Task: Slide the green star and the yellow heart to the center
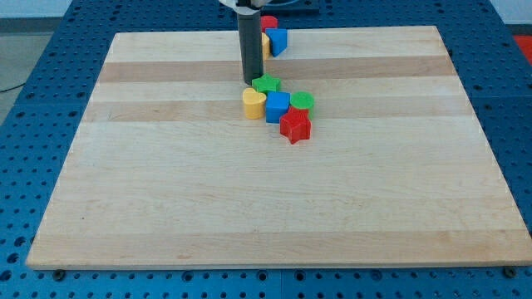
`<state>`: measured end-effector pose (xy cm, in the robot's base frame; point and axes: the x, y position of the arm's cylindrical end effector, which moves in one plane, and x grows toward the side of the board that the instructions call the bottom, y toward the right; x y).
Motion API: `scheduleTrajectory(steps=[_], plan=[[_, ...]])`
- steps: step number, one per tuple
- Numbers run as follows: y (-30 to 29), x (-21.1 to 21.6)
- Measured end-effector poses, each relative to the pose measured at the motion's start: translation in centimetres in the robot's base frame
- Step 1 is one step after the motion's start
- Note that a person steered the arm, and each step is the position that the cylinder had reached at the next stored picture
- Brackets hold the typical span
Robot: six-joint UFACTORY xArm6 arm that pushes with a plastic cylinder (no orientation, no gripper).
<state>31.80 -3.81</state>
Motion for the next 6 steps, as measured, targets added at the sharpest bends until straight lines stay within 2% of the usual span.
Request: scheduleTrajectory(steps=[1, 2, 3, 6], plan=[[2.0, -1.0], [6.3, -1.0], [8.1, 0.3], [3.6, 1.5]])
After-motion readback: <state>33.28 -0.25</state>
